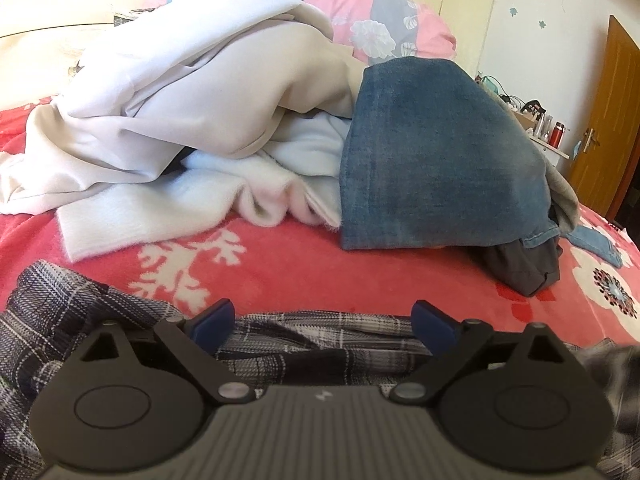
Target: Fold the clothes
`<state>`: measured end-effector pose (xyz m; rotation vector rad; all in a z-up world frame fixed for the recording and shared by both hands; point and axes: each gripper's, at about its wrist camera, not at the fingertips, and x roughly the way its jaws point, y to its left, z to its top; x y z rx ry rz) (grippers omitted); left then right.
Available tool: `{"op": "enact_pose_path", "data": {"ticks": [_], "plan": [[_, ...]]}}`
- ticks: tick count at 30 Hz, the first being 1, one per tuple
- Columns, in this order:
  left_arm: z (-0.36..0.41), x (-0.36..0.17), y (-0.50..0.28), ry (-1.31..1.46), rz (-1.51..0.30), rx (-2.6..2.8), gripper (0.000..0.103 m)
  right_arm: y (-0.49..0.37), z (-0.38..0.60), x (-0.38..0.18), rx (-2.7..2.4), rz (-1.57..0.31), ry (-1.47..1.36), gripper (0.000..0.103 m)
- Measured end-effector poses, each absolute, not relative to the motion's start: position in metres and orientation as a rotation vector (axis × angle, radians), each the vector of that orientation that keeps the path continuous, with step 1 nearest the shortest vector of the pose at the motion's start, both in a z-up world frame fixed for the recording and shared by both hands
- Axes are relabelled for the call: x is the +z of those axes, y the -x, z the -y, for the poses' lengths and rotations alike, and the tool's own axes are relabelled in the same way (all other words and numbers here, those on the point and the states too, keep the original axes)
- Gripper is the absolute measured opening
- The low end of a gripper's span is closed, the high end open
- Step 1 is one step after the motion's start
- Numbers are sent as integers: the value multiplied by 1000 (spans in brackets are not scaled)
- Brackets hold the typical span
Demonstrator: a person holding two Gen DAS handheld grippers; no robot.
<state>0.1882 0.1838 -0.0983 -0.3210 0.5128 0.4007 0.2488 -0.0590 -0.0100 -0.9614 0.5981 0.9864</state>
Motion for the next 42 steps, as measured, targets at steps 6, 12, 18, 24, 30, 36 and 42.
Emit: {"op": "enact_pose_path", "data": {"ticks": [6, 12, 18, 24, 30, 36, 42], "plan": [[-186, -98, -188, 326, -507, 420, 96, -262, 61, -9, 892, -510, 982, 1], [-186, -99, -190, 323, -519, 426, 96, -284, 53, -40, 878, -519, 994, 1], [-187, -100, -192, 321, -529, 427, 96, -313, 58, -83, 872, -572, 870, 4], [-187, -101, -194, 321, -533, 430, 96, -382, 132, -63, 668, -718, 92, 32], [-180, -92, -186, 314, -523, 339, 95, -378, 252, -46, 456, -677, -593, 32], [-160, -73, -176, 259, -544, 144, 97, -276, 306, -14, 437, -656, -554, 32], [-140, -96, -205, 60, -685, 194, 96, -186, 338, -28, 341, -646, -515, 32]]}}
